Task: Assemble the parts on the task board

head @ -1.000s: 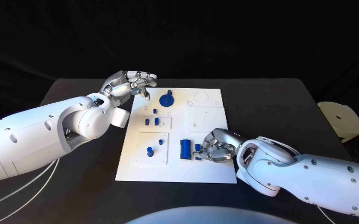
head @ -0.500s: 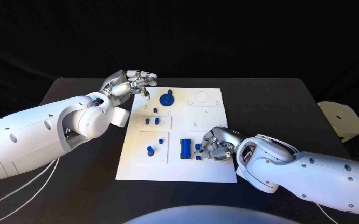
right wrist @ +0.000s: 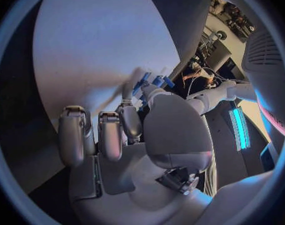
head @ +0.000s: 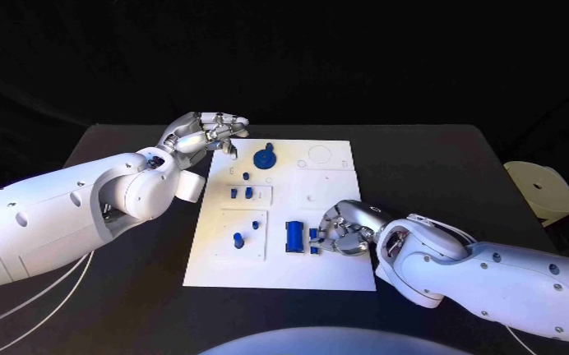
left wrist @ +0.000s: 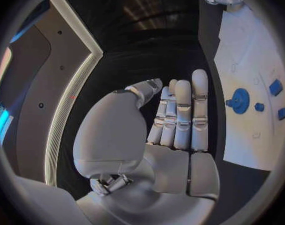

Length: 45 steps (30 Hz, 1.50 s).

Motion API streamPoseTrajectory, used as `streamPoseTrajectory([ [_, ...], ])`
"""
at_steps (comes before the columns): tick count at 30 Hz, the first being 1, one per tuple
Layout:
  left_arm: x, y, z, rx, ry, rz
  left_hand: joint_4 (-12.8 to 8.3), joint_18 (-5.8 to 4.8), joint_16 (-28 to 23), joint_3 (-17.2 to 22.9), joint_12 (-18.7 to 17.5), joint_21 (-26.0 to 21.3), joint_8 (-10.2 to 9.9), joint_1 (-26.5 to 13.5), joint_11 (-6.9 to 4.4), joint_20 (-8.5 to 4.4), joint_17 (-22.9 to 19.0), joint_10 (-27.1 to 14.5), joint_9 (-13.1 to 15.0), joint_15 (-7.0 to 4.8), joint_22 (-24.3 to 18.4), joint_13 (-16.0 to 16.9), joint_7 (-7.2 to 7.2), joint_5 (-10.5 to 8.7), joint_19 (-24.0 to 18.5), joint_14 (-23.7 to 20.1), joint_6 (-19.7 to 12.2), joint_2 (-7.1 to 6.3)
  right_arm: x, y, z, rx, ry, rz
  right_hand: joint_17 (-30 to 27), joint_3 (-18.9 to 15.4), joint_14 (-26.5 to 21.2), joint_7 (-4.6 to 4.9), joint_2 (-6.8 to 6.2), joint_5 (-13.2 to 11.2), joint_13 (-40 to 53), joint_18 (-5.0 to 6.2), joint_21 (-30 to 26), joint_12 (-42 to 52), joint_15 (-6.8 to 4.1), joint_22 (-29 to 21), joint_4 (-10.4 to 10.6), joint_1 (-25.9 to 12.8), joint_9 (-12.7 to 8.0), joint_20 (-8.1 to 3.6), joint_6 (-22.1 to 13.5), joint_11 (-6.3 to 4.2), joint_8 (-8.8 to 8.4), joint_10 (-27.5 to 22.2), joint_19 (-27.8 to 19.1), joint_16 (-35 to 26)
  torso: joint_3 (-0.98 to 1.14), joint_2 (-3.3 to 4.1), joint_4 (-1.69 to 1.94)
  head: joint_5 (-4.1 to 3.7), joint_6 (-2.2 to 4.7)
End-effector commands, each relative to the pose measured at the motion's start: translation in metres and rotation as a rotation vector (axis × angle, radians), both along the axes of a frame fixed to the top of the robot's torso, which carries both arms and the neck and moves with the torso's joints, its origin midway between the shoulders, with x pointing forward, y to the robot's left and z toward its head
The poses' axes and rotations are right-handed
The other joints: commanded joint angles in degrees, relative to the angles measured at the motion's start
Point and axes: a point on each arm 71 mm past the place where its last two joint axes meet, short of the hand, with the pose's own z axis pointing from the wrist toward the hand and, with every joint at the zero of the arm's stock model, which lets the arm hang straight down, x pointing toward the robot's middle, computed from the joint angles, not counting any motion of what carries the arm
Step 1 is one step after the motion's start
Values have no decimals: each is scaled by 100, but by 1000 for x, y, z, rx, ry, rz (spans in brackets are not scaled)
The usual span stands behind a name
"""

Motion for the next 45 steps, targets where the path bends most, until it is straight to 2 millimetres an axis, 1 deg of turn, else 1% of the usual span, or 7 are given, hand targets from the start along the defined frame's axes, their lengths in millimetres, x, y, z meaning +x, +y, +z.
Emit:
streamPoseTrajectory([
  [1, 0, -1, 1, -7, -7, -9, 26, 81, 29, -18, -38, -35, -21, -41, -8, 36, 9, -29, 9, 8, -7, 8, 31, 5, -10, -43, -22, 33, 2, -2, 7, 131, -13, -35, 176, -87, 329, 20, 1, 61, -70, 49, -240, -186, 52, 1143, 7, -2, 29, 12, -83, 27, -22, -123, 76, -87, -11, -19, -14, -19, 26],
  [20, 16, 16, -25, -52, 15, 152, 89, 48, -1016, -45, -214, -827, -73, -91, 138, 215, -470, -303, 71, 202, -401, -53, 123, 3, -755, -1041, -117, 5, 96, -63, 35, 754, 92, -358, -4324, 473, -1544, 624, 158, 272, -3545, 796, -6128, -4271, 603, -1637, -380, 972, -328, 532, -1081, 607, -594, -2496, -2238, -4328, -188, -353, -52, -132, 589],
  [36, 28, 25, -43, -110, 17, 302, 250, -2, -4224, -315, -1040, -3636, -463, -47, 662, 1062, -1653, -1311, -140, 970, -2067, -505, 285, -2, -2109, -2398, -785, -1, 138, -74, 35, 956, 50, -403, -5823, 812, -3381, 1015, 185, 141, -6148, 813, -7611, -6058, 1381, -3866, -845, 523, -1168, 1360, -1137, 1178, -1510, -2937, -3855, -6861, -107, -484, -128, -7, 1004],
  [37, 27, 23, -44, -74, 40, 256, -252, -974, -6467, -3185, -1529, -5064, -1516, -2324, -523, -584, -2371, -6768, -1487, -83, -2808, -873, -929, -1198, -6276, -6552, -5510, 1128, 137, -76, 32, 861, 38, -438, -7494, -1642, -8403, -356, 846, -468, -7491, -216, -7967, -7020, 473, -7495, -1637, -1622, -3417, -186, -5671, 83, -2668, -8211, -8400, -8557, -132, -469, -112, -31, 976],
  [43, 24, 17, -44, -63, 36, 271, -252, -974, -6467, -3185, -1529, -5064, -1516, -3274, -523, -584, -2371, -6768, -1487, -83, -2808, -873, -929, -1198, -6276, -6552, -5510, 1128, 132, -70, 36, 886, 26, -456, -7494, -1642, -8403, -356, 846, -468, -7491, -216, -7967, -7020, 473, -7495, -1637, -2586, -3417, -186, -5671, 83, -2668, -8211, -8400, -8557, -32, -592, -8, -6, 1046],
  [44, 23, 15, -44, -59, 34, 275, -252, -974, -6467, -3185, -1529, -5064, -1516, -3433, -523, -584, -2371, -6768, -1487, -83, -2808, -873, -929, -1198, -6276, -6552, -5510, 1128, 131, -68, 37, 894, 22, -461, -7494, -1642, -8403, -356, 846, -468, -7491, -216, -7967, -7020, 473, -7495, -1637, -6697, -3417, -186, -5671, 83, -2668, -8211, -8400, -8557, -7, -624, 19, 1, 1065],
  [45, 22, 11, -43, -52, 31, 284, -252, -974, -6467, -3185, -1529, -5064, -1516, -7571, -523, -584, -2371, -6768, -1487, -83, -2808, -873, -929, -1198, -6276, -6552, -5510, 1128, 128, -64, 39, 908, 15, -472, -7494, -1642, -8403, -356, 846, -468, -7491, -216, -7967, -7020, 473, -7495, -1637, -6697, -3417, -186, -5671, 83, -2668, -8211, -8400, -8557, 25, -662, 51, 9, 1087],
])
